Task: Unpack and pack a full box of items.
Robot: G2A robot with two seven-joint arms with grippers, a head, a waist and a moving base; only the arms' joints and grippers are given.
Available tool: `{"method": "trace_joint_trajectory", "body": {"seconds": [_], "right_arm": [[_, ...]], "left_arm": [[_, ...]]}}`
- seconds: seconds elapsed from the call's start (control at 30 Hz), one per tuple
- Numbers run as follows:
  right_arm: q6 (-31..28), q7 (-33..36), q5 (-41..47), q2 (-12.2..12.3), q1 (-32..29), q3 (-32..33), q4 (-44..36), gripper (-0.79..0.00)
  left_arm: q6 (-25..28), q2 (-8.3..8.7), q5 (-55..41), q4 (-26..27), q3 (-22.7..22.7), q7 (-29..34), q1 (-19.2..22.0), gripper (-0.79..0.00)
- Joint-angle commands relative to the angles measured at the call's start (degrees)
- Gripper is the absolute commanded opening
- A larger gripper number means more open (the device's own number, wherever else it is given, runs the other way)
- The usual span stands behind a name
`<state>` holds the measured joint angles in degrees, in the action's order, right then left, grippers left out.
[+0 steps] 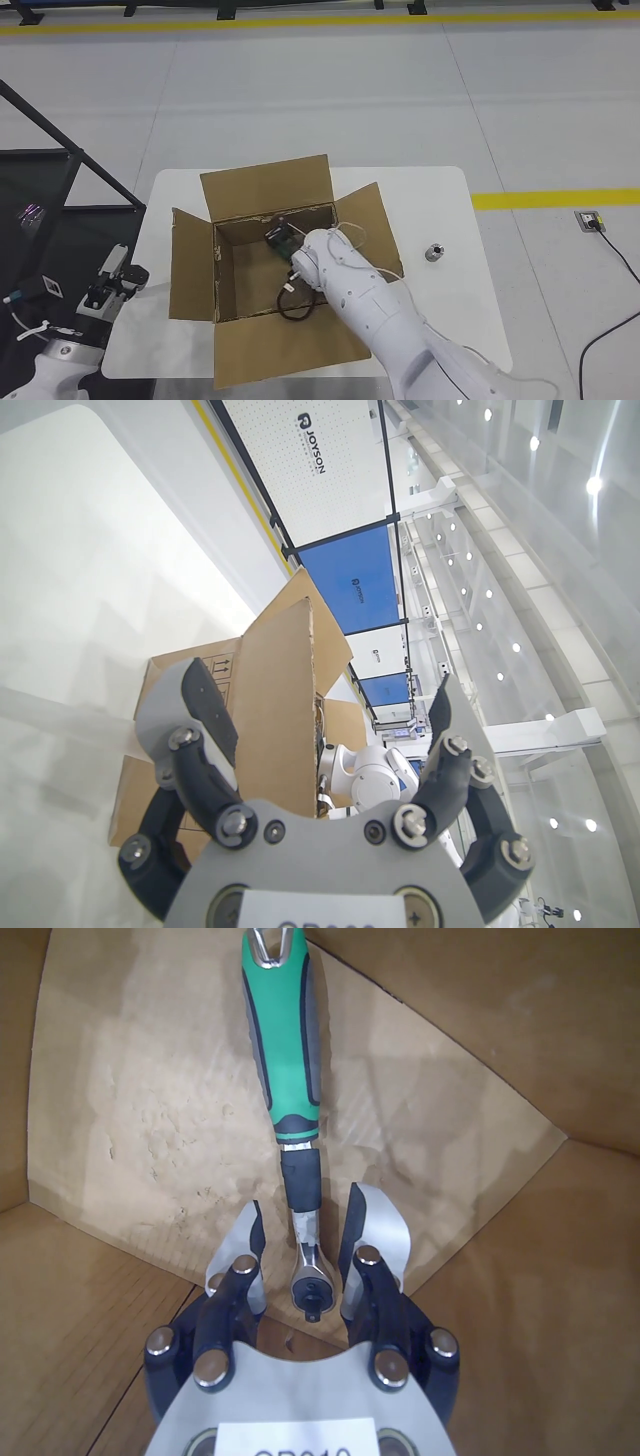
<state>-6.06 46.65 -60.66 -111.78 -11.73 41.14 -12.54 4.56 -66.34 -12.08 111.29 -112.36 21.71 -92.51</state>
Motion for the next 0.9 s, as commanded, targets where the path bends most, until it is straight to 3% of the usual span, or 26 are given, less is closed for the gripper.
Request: {"method": "trace_joint_trajectory", "body": {"seconds": [0.0, 0.43, 0.6, 0.7, 0.87], "right_arm": [[-0.03, -0.61, 0.60, -0.09, 0.26, 0.33, 0.90, -0.440], [-0.35, -1.31, 1.05, -0.54, 0.00, 0.66, 3.03, -0.449], [-0.77, -1.16, 0.58, -0.74, -0.16, 0.44, 2.82, -0.508], [0.80, -0.47, -0.39, -0.95, -0.15, 0.02, 2.94, -0.597], [3.52, 1.16, -1.40, -1.43, -0.32, -0.47, 3.10, -0.600]], "left_arm": [[0.02, 0.00, -0.12, -0.06, -0.06, 0.02, -0.01, 0.000], [-0.08, -0.02, 0.20, 0.18, 0.23, -0.34, 0.04, 0.000], [-0.25, -0.04, 0.28, 0.24, 0.34, -0.64, 0.02, 0.000], [-0.23, -0.07, 0.11, 0.27, 0.41, -0.75, 0.01, 0.000], [-0.18, -0.10, 0.05, 0.43, 0.40, -1.06, -0.03, 0.000]]}}
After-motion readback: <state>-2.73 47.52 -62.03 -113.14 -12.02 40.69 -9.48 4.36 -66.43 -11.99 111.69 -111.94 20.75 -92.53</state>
